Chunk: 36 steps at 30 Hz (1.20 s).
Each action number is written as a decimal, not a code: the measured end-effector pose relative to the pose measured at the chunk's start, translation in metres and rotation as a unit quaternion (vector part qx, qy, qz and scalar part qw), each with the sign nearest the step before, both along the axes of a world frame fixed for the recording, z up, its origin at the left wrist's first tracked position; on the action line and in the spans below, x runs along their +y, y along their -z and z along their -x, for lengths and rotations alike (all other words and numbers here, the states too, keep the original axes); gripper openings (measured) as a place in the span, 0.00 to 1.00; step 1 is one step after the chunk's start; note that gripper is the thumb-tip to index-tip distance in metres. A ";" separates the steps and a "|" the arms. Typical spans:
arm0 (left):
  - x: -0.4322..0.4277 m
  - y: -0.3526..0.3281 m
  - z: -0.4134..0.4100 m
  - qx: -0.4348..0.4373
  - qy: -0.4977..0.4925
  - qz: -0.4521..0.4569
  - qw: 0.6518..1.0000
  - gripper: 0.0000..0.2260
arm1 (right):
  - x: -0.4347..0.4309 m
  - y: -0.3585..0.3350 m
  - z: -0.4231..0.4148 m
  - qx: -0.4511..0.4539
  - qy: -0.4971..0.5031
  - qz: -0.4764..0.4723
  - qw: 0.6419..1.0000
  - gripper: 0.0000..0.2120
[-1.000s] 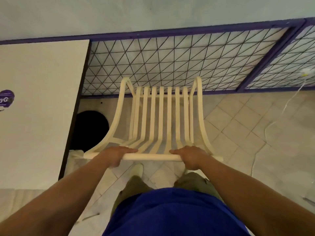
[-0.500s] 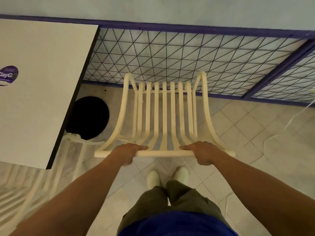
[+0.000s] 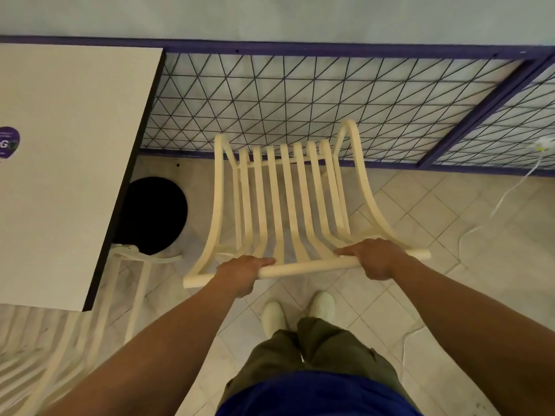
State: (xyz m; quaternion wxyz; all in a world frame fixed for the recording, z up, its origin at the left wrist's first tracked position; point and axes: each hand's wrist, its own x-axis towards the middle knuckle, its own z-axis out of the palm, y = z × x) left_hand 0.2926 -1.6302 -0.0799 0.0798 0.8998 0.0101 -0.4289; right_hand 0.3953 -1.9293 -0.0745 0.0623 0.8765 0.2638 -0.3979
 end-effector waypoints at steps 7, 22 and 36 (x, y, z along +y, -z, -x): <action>0.002 0.003 0.001 -0.001 -0.003 0.005 1.000 0.40 | 0.001 0.002 0.002 -0.019 -0.003 0.004 1.000 0.38; -0.020 -0.002 0.016 -0.022 -0.097 -0.010 0.995 0.37 | -0.008 0.005 -0.029 0.016 -0.101 -0.042 0.994 0.39; -0.102 0.003 0.020 -0.037 -0.256 0.003 0.966 0.35 | -0.025 -0.009 -0.112 0.043 -0.257 -0.013 0.965 0.40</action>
